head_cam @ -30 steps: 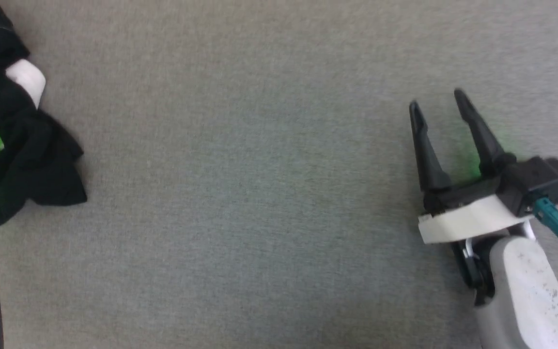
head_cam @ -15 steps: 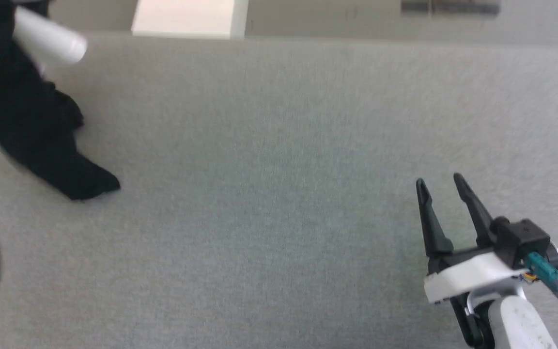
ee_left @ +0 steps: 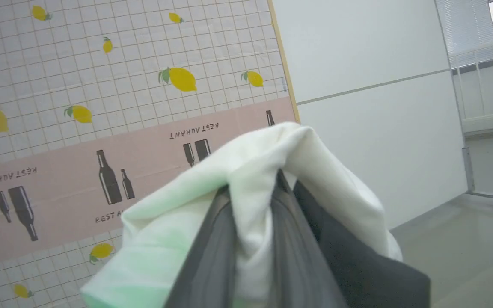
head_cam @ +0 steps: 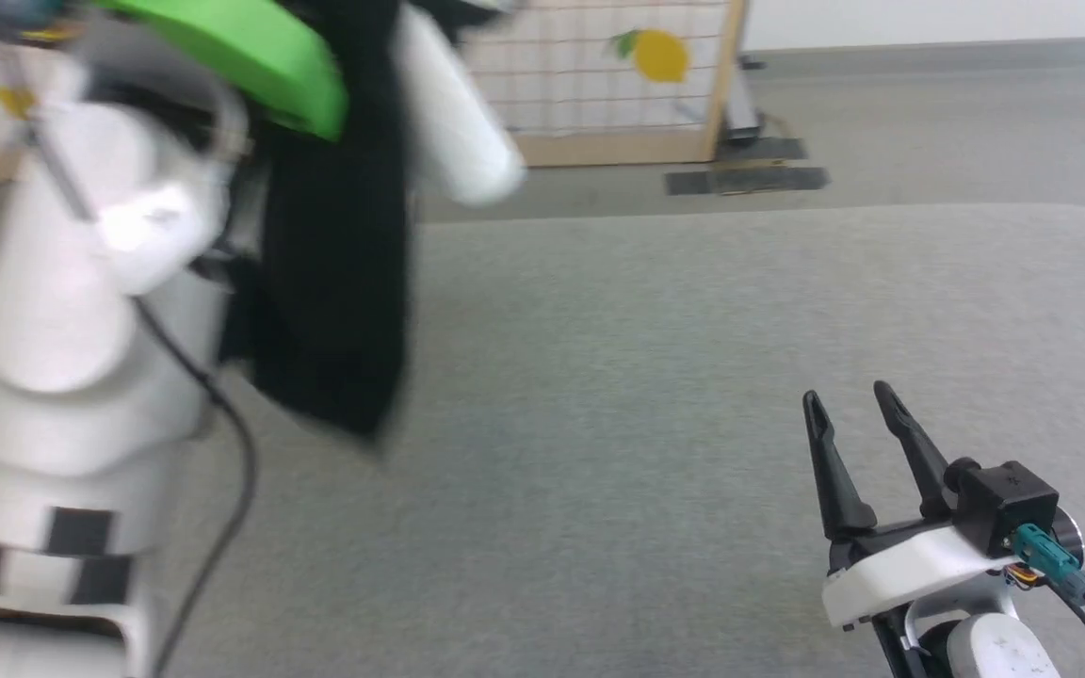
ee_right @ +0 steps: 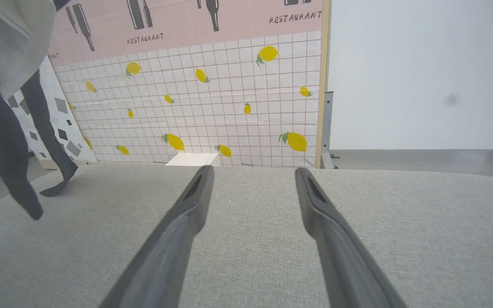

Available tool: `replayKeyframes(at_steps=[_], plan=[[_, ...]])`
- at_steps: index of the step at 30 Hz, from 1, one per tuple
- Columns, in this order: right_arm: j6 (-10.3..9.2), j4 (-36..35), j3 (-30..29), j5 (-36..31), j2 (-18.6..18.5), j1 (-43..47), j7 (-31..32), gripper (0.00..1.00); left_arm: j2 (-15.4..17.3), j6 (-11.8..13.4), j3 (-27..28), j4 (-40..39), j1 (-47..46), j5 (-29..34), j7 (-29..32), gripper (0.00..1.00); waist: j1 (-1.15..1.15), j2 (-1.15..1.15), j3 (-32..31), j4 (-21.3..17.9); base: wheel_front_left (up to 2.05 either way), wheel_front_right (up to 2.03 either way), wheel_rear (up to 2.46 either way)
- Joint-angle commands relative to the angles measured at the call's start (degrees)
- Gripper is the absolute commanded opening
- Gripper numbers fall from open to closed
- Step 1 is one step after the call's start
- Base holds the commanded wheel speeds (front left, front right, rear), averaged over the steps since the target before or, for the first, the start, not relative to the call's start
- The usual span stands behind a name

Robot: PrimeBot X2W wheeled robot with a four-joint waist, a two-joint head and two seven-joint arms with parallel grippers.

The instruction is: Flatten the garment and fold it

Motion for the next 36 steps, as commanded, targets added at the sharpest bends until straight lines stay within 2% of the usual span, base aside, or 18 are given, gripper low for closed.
replayKeyframes(at_steps=[1, 7, 11, 15, 19, 20, 21, 22, 24, 26, 30, 33, 36], plan=[[-0.1, -0.4, 0.0, -0.1, -0.1, 0.8, 0.3, 1.0, -1.6, -0.6, -1.0, 0.1, 0.9, -1.4, 0.5, 0.0, 0.01, -0.01, -1.4, -5.4, 0.0, 0.0, 0.0], [-0.1, -1.7, -0.3, -0.3, -0.1, 1.1, 1.0, 1.0, -7.1, -2.1, -6.1, 1.9, 8.6, -6.2, 4.4, 0.0, 0.01, -0.01, 0.0, -9.4, 0.0, 0.0, 0.0], [-0.1, -2.2, -0.3, 0.0, -0.1, 0.8, 1.1, 1.0, -10.1, -2.5, -9.5, 6.3, 16.4, -9.4, 7.6, 0.0, 0.01, -0.01, 1.5, -11.4, 0.0, 0.0, 0.0], [-0.1, -2.4, 0.4, 0.4, -0.1, 0.1, 1.0, 1.0, -11.4, -2.6, -14.1, 13.5, 23.1, -10.7, 14.0, 0.0, 0.01, -0.01, 2.9, -12.8, 0.0, 0.0, 0.0], [-0.1, -2.1, 0.5, 0.5, -0.1, -0.5, 0.7, 1.0, -11.8, -2.6, -18.3, 20.0, 26.4, -11.1, 23.3, 0.0, 0.01, -0.01, 3.9, -13.2, 0.0, 0.0, 0.0], [-0.1, -2.0, 0.5, 0.6, -0.1, -0.6, 0.7, 1.0, -11.8, -2.7, -19.2, 21.0, 26.9, -11.3, 25.4, 0.03, 0.01, -0.01, 4.1, -13.1, 0.0, 0.0, 0.0], [-0.1, -2.0, 0.5, 0.6, -0.1, -0.6, 0.6, 1.0, -11.9, -2.7, -19.4, 21.4, 27.3, -11.7, 26.6, 0.35, 0.01, -0.01, 4.2, -13.1, 0.0, 0.0, 0.0], [-0.1, -1.9, 0.5, 0.6, -0.1, -0.7, 0.5, 1.0, -12.0, -2.5, -19.4, 21.8, 27.7, -12.3, 27.8, 1.0, 0.01, -0.01, 4.4, -12.9, 0.0, 0.0, 0.0], [-0.1, -1.8, 0.5, 0.7, -0.1, -0.7, 0.5, 1.0, -12.2, -2.3, -19.2, 21.4, 28.1, -13.1, 28.8, 1.0, 0.01, -0.01, 4.5, -12.4, 0.0, 0.0, 0.0], [-0.1, -1.7, 0.4, 0.8, 0.0, -0.8, 0.4, 1.0, -12.1, -1.5, -17.4, 19.0, 28.1, -13.6, 25.1, 1.0, 0.01, -0.01, 4.5, -11.7, 0.0, 0.0, 0.0], [-0.1, -1.5, 0.0, 0.7, 0.0, -0.8, 0.3, 1.0, -11.4, 0.7, -12.2, 12.5, 28.4, -13.0, 9.9, 1.0, 0.01, -0.01, 4.1, -10.0, 0.0, 0.0, 0.0], [-0.1, -1.6, -0.1, 0.4, 0.0, -0.7, 0.4, 1.0, -9.9, 3.5, -8.8, 8.7, 29.5, -10.6, -1.7, 1.0, 0.01, -0.01, 3.6, -8.6, 0.0, 0.0, 0.0], [-0.1, -1.8, -0.2, 0.2, 0.0, -0.7, 0.7, 1.0, -8.6, 5.7, -6.3, 6.8, 31.7, -9.3, -9.3, 1.0, 0.01, -0.01, 3.2, -7.2, 0.0, 0.0, 0.0]])
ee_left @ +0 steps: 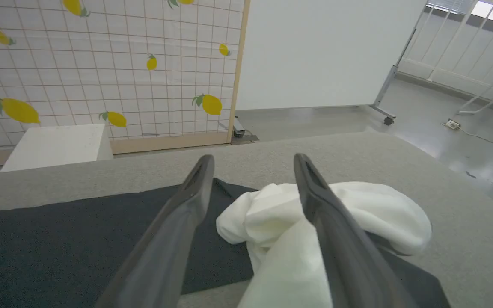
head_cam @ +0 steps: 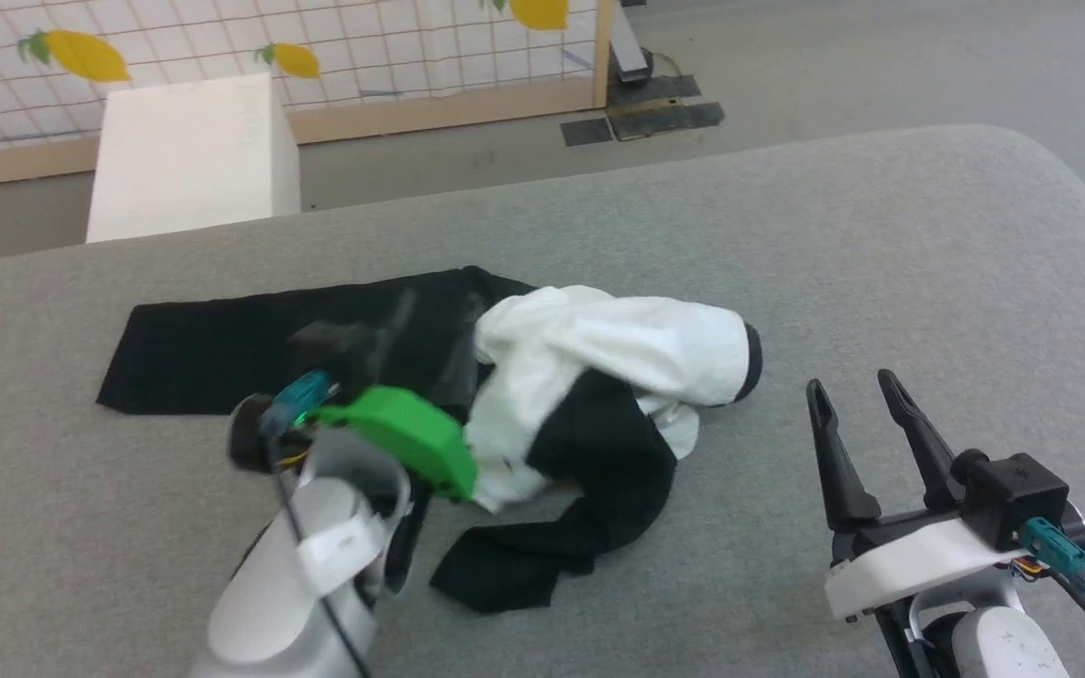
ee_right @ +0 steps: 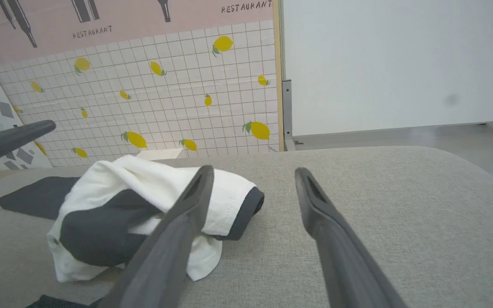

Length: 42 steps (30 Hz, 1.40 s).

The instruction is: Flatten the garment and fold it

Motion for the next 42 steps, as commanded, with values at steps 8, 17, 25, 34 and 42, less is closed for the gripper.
replayKeyframes(at_steps=[8, 17, 25, 34, 42], plan=[[-0.1, -0.7, -0.1, -0.4, 0.0, -0.2, 0.6, 1.0, 3.0, 2.3, 2.5, -1.3, 9.8, 1.3, -7.2, 1.0, 0.0, 0.0, -1.2, 4.4, 0.0, 0.0, 0.0], [-0.1, -1.2, 0.0, -0.6, 0.0, -0.1, 1.2, 1.0, 2.8, -3.2, -5.1, -1.7, 12.6, 2.4, -2.2, 1.0, 0.0, 0.0, -0.9, 5.9, 0.0, 0.0, 0.0], [-0.1, -0.8, 1.8, -0.2, 0.0, -0.7, 1.0, 1.0, 1.7, -7.2, -13.4, 1.5, 11.1, 1.7, 14.2, 1.0, 0.0, 0.0, 0.3, 3.8, 0.0, 0.0, 0.0], [-0.1, 0.0, 2.1, 0.0, 0.0, -0.6, 0.5, 1.0, 2.5, -6.0, -14.1, 2.2, 12.0, -2.1, 27.3, 0.0, 0.0, 0.0, 0.8, 1.4, 0.0, 0.0, 0.0], [-0.1, -0.1, 0.7, -0.5, 0.0, 0.7, 0.8, 1.0, 4.8, -0.2, -2.0, -5.5, 15.4, -6.7, 14.3, 0.0, 0.0, 0.0, -0.7, 4.5, 0.0, 0.0, 0.0]])
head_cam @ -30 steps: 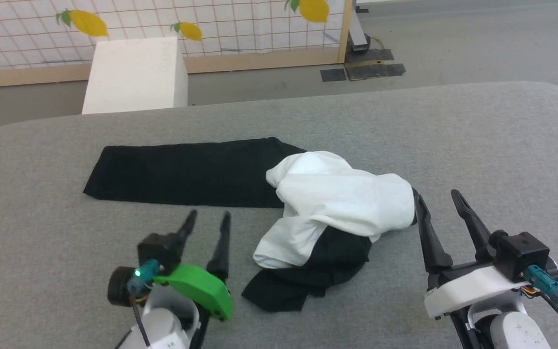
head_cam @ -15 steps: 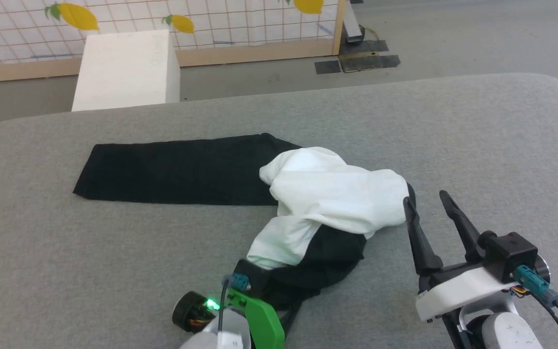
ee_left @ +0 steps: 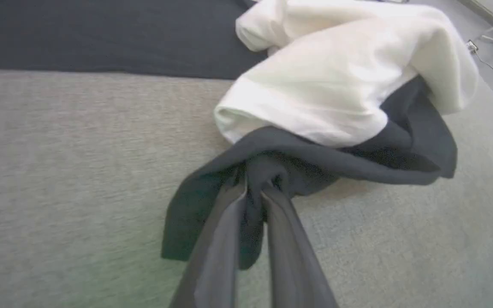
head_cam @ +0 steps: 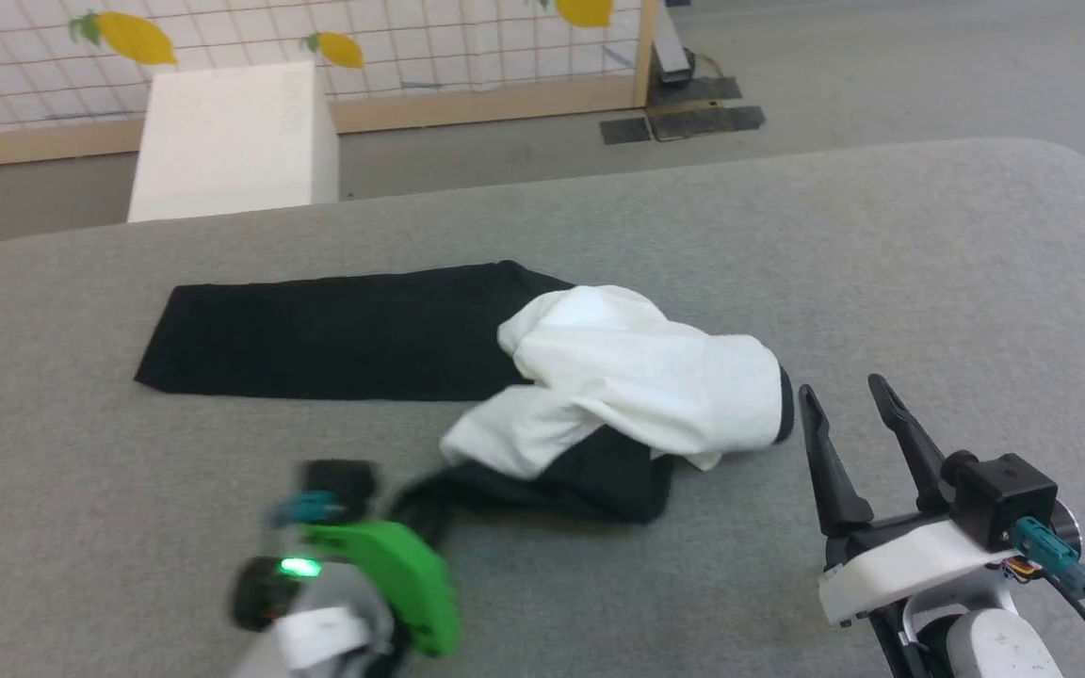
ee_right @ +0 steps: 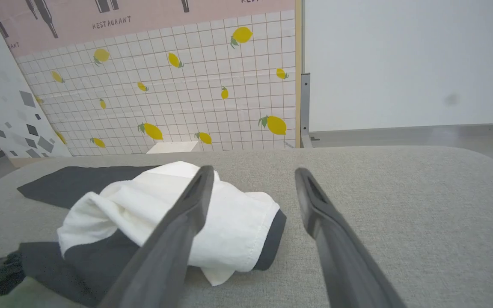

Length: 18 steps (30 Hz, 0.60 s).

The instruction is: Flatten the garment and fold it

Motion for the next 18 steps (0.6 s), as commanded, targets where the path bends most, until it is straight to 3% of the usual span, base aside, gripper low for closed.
replayKeyframes(at_steps=[1, 5, 6, 11, 12, 13, 18], plan=[[-0.09, -0.1, 0.1, -0.5, 0.0, 0.6, 0.0, 1.0, 1.5, 1.1, 2.2, -1.2, 1.7, -0.8, -1.8, 0.0, 0.0, 0.0, -0.8, 1.8, 0.0, 0.0, 0.0], [-0.09, -0.3, 0.3, -0.5, 0.0, 0.7, 0.3, 1.0, 4.5, 5.7, 9.6, -4.9, 5.8, -2.4, -6.6, 0.0, 0.0, 0.0, -1.3, 4.3, 0.0, 0.0, 0.0], [-0.09, -0.3, 0.4, -0.4, 0.0, 0.7, 0.4, 1.0, 5.4, 7.8, 11.8, -5.4, 7.4, -2.6, -7.2, 0.0, 0.0, 0.0, -1.4, 5.1, 0.0, 0.0, 0.0], [-0.09, -0.3, 0.1, -0.4, 0.0, 1.0, 0.9, 1.0, 7.2, 15.3, 15.7, -6.1, 12.3, -1.7, -6.3, 0.02, 0.0, 0.0, -1.3, 8.0, 0.0, 0.0, 0.0], [-0.09, -0.2, -0.2, -0.5, 0.0, 1.0, 1.2, 1.0, 6.9, 15.7, 15.8, -6.6, 12.7, -2.0, -6.3, 0.69, 0.0, 0.0, -1.1, 8.8, 0.0, 0.0, 0.0], [-0.09, -0.3, -0.5, -0.7, 0.0, 1.0, 1.3, 1.0, 6.7, 15.2, 15.4, -7.1, 12.9, -2.0, -6.4, 1.0, 0.0, 0.0, -1.0, 9.4, 0.0, 0.0, 0.0], [-0.09, -1.0, -3.7, -2.3, 0.0, 0.0, 3.2, 1.0, 4.6, 11.5, 12.1, -9.7, 11.1, -0.6, -11.2, 1.0, 0.0, 0.0, 0.6, 13.2, 0.0, 0.0, 0.0]])
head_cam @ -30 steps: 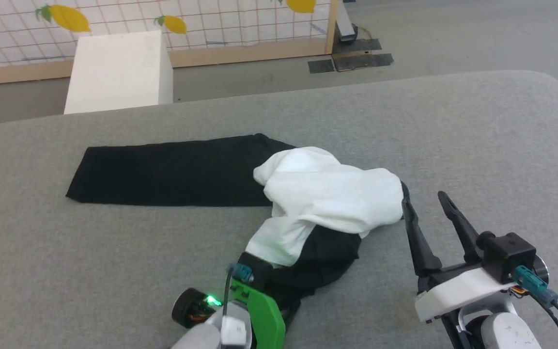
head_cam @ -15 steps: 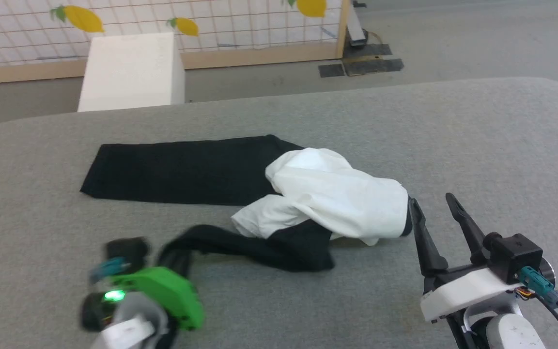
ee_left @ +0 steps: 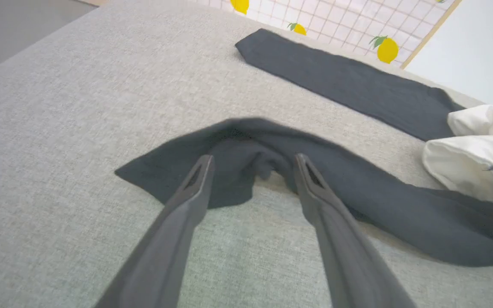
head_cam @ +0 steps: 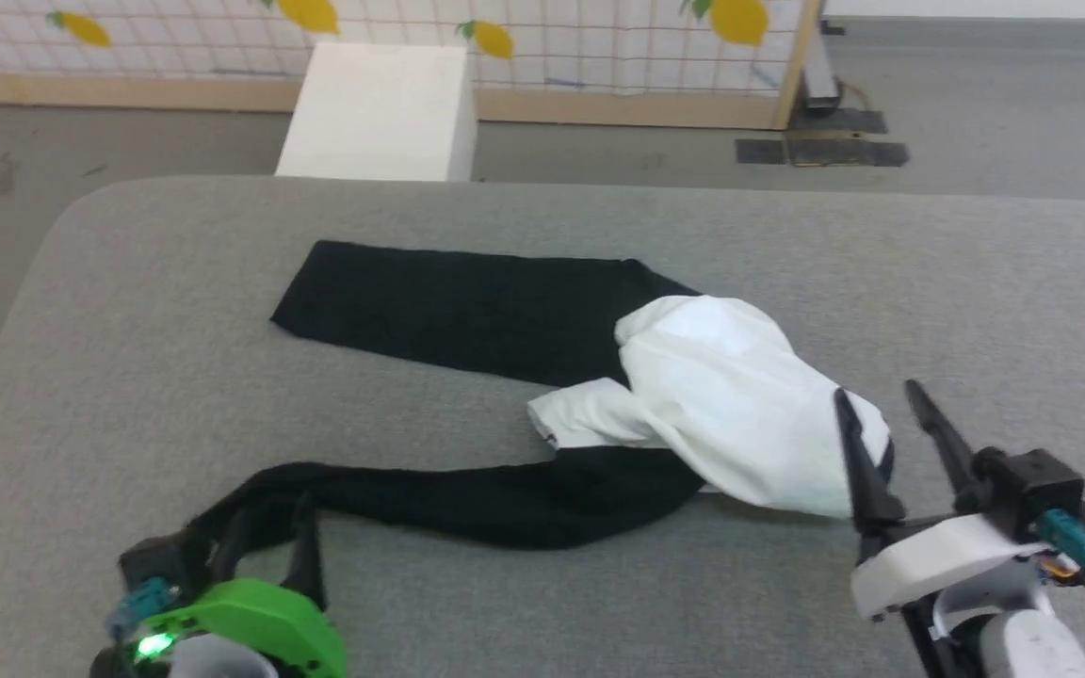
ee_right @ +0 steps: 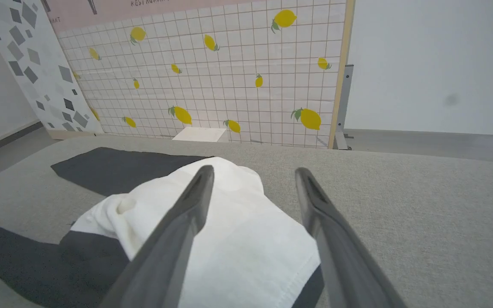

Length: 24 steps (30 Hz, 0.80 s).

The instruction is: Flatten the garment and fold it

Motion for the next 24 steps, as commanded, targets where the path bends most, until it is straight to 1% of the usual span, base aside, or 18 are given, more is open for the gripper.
replayKeyframes(at_steps=[1, 5, 8, 10, 11, 13, 16, 19, 22, 24], plan=[[-0.1, -0.7, -1.4, -0.6, -0.1, -1.0, 0.7, 1.0, -0.9, -1.7, -1.2, -0.8, -2.1, 1.7, -2.9, 1.0, 0.0, 0.0, 1.7, 3.7, 0.0, 0.0, 0.0], [-0.1, -2.1, -4.0, -1.3, -0.1, -2.5, 1.7, 1.0, -3.1, -6.4, -6.4, -0.4, -5.6, 4.5, -7.8, 1.0, 0.0, 0.0, 2.5, 6.4, 0.0, 0.0, 0.0], [-0.1, -2.8, -5.0, -1.3, -0.1, -3.1, 2.0, 1.0, -4.9, -10.2, -12.1, 1.0, -9.0, 7.3, -8.3, 1.0, 0.0, 0.0, 3.0, 7.4, 0.0, 0.0, 0.0], [-0.1, -3.0, -5.1, -1.2, -0.1, -3.2, 2.1, 1.0, -6.0, -12.6, -16.1, 2.6, -11.4, 8.9, -6.8, 1.0, 0.0, 0.0, 3.1, 7.6, 0.0, 0.0, 0.0], [-0.1, -3.3, -4.4, -0.6, -0.1, -2.9, 2.0, 1.0, -7.6, -15.6, -21.6, 5.2, -15.0, 11.5, -3.7, 1.0, 0.0, 0.0, 3.5, 6.7, 0.0, 0.0, 0.0], [-0.1, -3.3, -4.0, -0.1, -0.1, -2.7, 1.8, 1.0, -8.6, -17.3, -25.0, 7.7, -17.3, 13.0, -1.2, 1.0, 0.0, 0.0, 3.8, 5.4, 0.0, 0.0, 0.0], [-0.1, -3.2, -3.3, 0.4, -0.1, -2.7, 1.5, 1.0, -9.6, -18.8, -28.7, 12.0, -19.9, 14.3, 3.3, 1.0, 0.0, 0.0, 4.3, 3.1, 0.0, 0.0, 0.0], [-0.1, -2.9, -2.5, 0.8, -0.1, -2.9, 1.1, 1.0, -10.1, -19.0, -29.9, 15.8, -21.9, 14.4, 7.1, 1.0, 0.0, 0.0, 5.0, 0.4, 0.0, 0.0, 0.0], [-0.1, -2.4, -1.9, 1.4, -0.1, -3.0, 0.5, 1.0, -10.2, -17.3, -29.5, 19.4, -23.3, 14.3, 11.1, 1.0, 0.0, 0.0, 5.5, -2.0, 0.0, 0.0, 0.0], [-0.1, -2.0, -1.7, 1.7, -0.1, -3.0, 0.1, 1.0, -10.0, -15.5, -29.1, 21.4, -24.1, 14.3, 14.7, 1.0, 0.0, 0.0, 5.9, -3.4, 0.0, 0.0, 0.0]])
